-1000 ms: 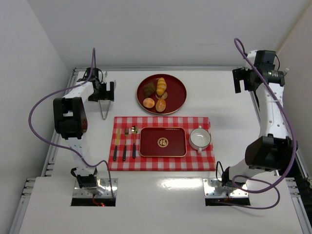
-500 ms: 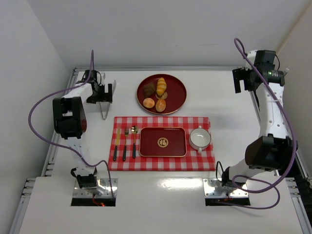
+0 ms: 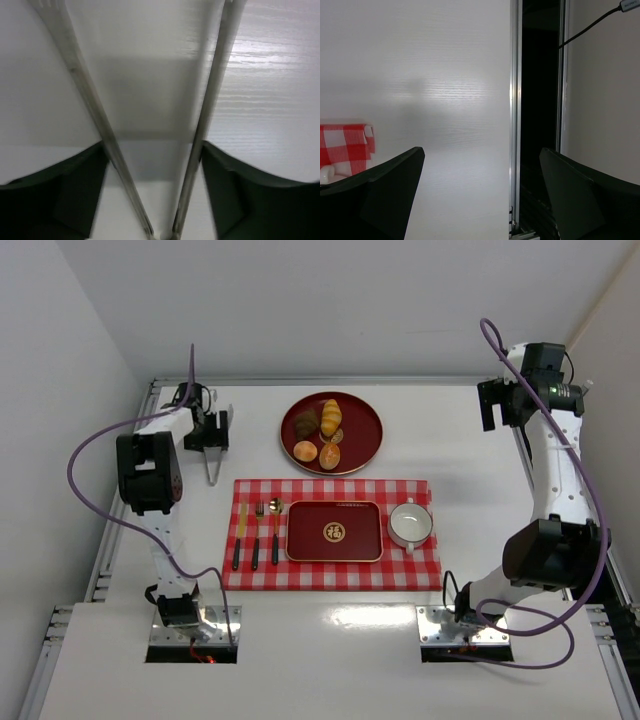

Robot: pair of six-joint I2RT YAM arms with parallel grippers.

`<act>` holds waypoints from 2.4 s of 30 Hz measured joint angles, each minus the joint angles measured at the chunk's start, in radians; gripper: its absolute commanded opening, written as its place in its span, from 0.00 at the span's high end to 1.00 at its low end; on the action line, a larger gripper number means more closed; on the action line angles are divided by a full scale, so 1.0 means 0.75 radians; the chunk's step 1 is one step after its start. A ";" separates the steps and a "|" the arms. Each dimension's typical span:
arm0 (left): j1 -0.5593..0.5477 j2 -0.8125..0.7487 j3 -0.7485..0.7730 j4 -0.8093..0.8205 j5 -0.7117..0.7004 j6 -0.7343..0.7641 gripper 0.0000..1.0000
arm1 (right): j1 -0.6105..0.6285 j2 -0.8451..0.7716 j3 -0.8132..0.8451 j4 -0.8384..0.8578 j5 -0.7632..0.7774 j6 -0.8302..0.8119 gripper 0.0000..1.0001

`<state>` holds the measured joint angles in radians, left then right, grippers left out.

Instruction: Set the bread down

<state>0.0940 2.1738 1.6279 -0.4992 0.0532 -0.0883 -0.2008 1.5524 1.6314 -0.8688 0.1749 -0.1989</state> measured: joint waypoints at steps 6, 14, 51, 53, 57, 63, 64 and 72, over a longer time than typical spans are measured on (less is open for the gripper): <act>-0.007 0.001 -0.003 -0.017 -0.027 -0.002 0.99 | 0.000 -0.001 0.000 -0.001 0.011 0.000 0.00; -0.008 -0.064 -0.002 -0.157 0.083 0.116 1.00 | 0.000 -0.001 0.000 0.000 0.009 0.001 0.00; -0.503 -0.699 -0.123 -0.271 0.257 0.271 0.55 | 0.000 -0.166 -0.139 0.057 -0.024 0.012 0.01; -0.518 -0.696 -0.134 -0.259 0.246 0.266 0.55 | 0.000 -0.168 -0.146 0.062 -0.024 0.012 0.01; -0.550 -0.684 -0.164 -0.226 0.219 0.266 0.54 | 0.000 -0.169 -0.151 0.066 -0.024 0.012 0.01; -0.570 -0.638 -0.215 -0.182 0.185 0.266 0.51 | 0.000 -0.180 -0.163 0.071 -0.023 0.012 0.01; -0.570 -0.628 -0.215 -0.181 0.181 0.266 0.51 | 0.000 -0.183 -0.168 0.073 -0.023 0.012 0.01; -0.584 -0.588 -0.248 -0.152 0.141 0.255 0.47 | 0.000 -0.184 -0.178 0.069 -0.024 0.011 0.01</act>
<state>-0.3439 1.7329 1.4422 -0.6132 0.1589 0.1032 -0.2008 1.4143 1.4982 -0.8173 0.1566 -0.1905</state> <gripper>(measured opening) 0.522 0.990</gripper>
